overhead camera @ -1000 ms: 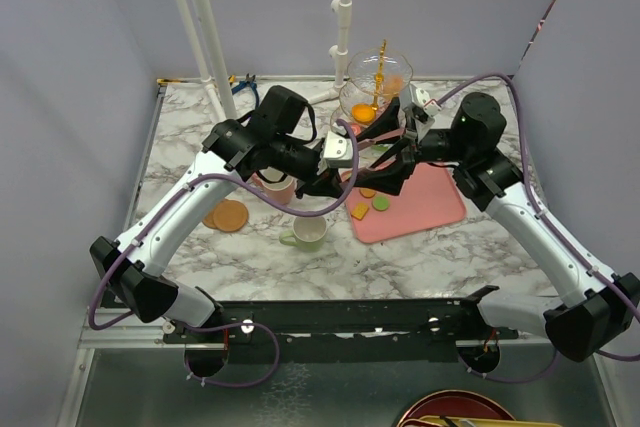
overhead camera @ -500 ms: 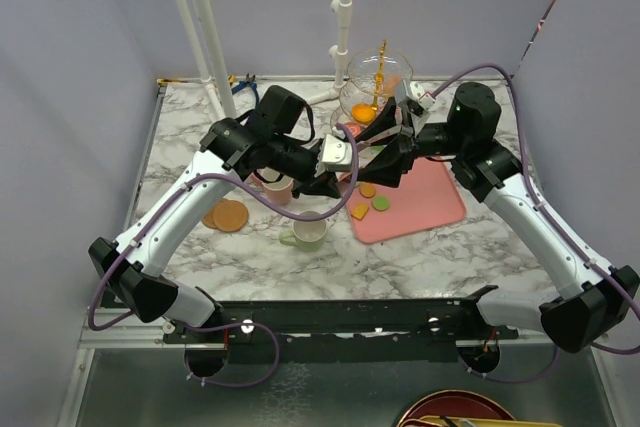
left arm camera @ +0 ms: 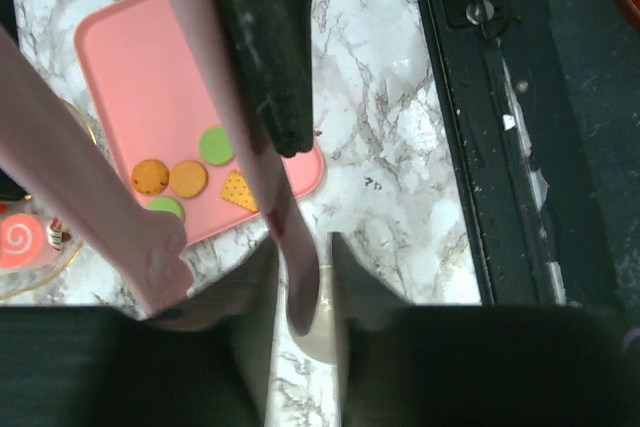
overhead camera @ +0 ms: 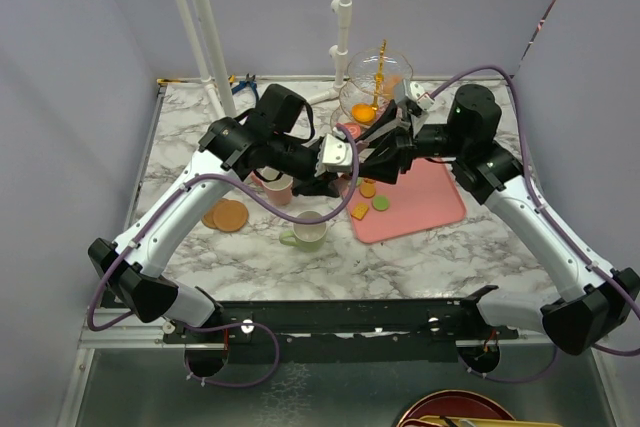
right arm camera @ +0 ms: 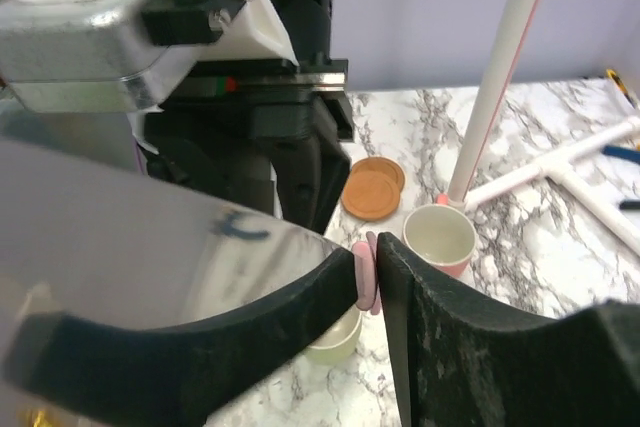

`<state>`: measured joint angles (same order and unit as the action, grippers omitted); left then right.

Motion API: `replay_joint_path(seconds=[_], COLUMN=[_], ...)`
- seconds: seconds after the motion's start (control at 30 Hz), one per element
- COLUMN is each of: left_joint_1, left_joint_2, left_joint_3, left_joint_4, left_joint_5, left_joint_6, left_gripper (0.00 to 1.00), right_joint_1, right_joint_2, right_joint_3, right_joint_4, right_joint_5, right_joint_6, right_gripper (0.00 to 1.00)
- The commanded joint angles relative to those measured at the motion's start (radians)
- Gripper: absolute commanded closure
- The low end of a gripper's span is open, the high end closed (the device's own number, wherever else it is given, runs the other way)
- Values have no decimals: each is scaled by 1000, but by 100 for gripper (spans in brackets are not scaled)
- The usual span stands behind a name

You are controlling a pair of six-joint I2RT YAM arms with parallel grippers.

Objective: Serve the afternoon tea
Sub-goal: Adjust the clamp, then pick up the desert from the tray.

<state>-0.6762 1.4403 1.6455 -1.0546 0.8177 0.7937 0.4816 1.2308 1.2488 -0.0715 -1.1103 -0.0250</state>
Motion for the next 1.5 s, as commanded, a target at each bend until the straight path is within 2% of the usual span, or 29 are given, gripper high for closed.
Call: replay_joint_path(seconds=[0.0,0.2,0.4,0.43,0.67,0.83,0.97,1.23,1.33,1.47], left_joint_1=[-8,-7,-8,-8,43,139,195,260,279,377], left_joint_2=[-20,-48,-88,-90,-63,-18,-12,-110,-148,-206], left_joint_3=[28,22,-3,-1,28,97,121,-21,-89,-183], left_joint_4=[41,94,172,178,174,114,54,12,-3,-23], left_joint_5=[-41,-119,-223,-244,-436,-459,-491,-609,-741,-774], left_joint_6=[-22,-82,-183,-203,-308,-399,-401,-389,-399,-343], left_gripper=[63,43,3,1,1,1,1,1,1,1], right_joint_1=[2,2,2,2,2,2,2,5,5,6], right_joint_2=[-45,-112,-186,-192,-216,-186,-164,-24,32,113], right_joint_3=[-46,-148,-265,-291,-467,-557,-603,-606,-606,-573], right_joint_4=[44,118,194,206,333,435,528,644,704,720], right_joint_5=[133,275,441,474,646,752,814,861,868,866], right_joint_6=[22,13,-16,-20,-26,-26,-22,-11,-11,-18], right_gripper=[42,43,40,41,39,40,41,42,43,43])
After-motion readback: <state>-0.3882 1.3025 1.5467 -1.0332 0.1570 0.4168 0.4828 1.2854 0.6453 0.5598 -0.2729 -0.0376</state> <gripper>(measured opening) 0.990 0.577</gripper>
